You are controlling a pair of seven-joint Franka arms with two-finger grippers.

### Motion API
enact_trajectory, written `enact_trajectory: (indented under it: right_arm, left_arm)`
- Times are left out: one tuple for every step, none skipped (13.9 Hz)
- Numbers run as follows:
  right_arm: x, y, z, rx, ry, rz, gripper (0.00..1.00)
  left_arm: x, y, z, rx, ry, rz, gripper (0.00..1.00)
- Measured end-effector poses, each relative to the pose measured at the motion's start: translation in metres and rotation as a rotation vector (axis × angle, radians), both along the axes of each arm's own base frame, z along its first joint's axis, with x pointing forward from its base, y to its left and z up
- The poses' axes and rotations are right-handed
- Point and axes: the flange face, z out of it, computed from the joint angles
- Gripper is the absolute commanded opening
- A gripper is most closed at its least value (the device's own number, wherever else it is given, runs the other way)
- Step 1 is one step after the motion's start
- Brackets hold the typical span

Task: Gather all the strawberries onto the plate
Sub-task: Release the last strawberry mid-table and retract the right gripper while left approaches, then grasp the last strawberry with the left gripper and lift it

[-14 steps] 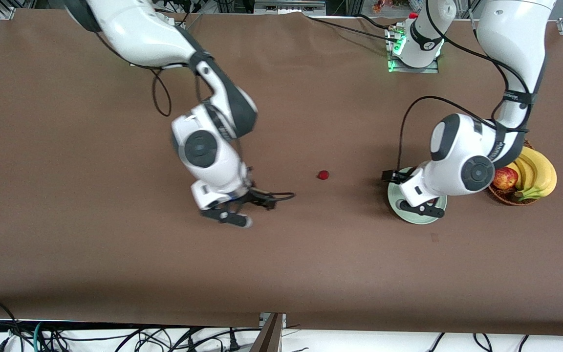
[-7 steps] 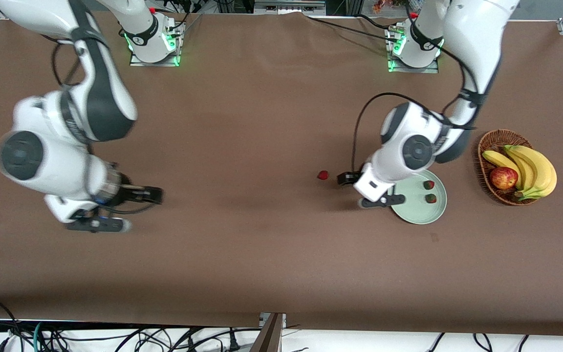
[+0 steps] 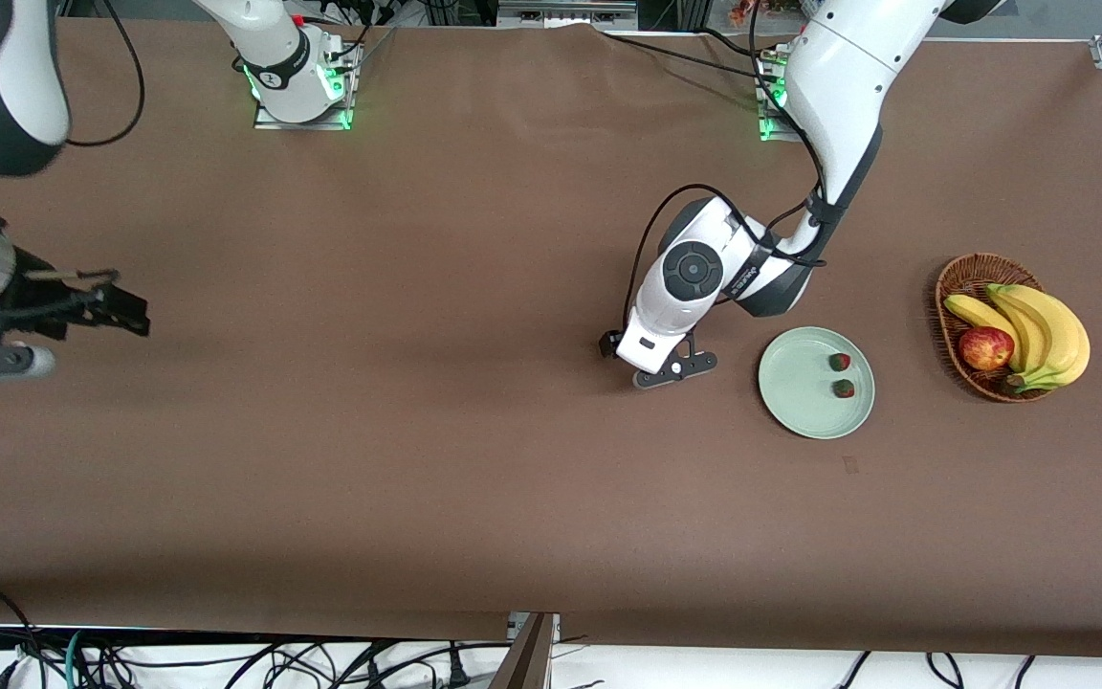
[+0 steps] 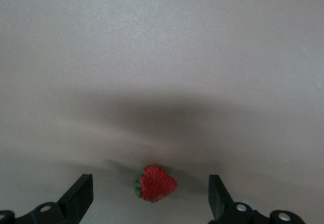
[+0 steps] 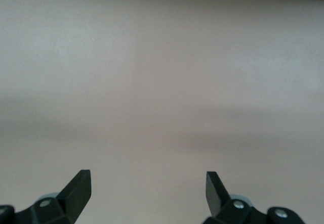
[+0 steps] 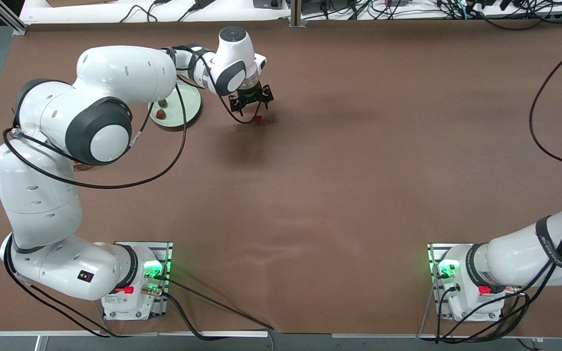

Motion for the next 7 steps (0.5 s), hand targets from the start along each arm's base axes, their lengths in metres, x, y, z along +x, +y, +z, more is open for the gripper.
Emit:
enact_trajectory:
  right_arm:
    - [-0.012,-0.001,0.007,-0.002,0.0,0.001,1.0]
    - [-0.022,-0.002,0.012,-0.013,0.002,0.003,1.0]
    - [-0.031,-0.005,0.018,-0.029,0.003,0.002,1.0]
    - [-0.036,-0.01,0.025,-0.037,-0.005,-0.005,1.0]
    - [-0.039,-0.016,0.032,-0.039,-0.016,-0.014,1.0]
    - [-0.042,-0.021,0.038,-0.039,-0.024,-0.021,1.0]
    - [-0.045,-0.025,0.043,-0.039,-0.03,-0.025,1.0]
  left_arm:
    - [0.0,0.0,-0.001,0.001,0.001,-0.001,1.0]
    - [-0.001,-0.001,-0.001,0.001,0.001,-0.002,1.0]
    - [-0.001,-0.002,-0.001,0.001,0.001,-0.004,1.0]
    - [-0.002,-0.003,-0.001,0.001,0.0,-0.005,1.0]
    - [-0.002,-0.003,-0.001,0.001,0.0,-0.006,1.0]
    - [-0.002,-0.002,-0.001,0.002,0.0,-0.006,1.0]
    - [-0.002,-0.002,-0.002,0.002,0.001,-0.007,1.0]
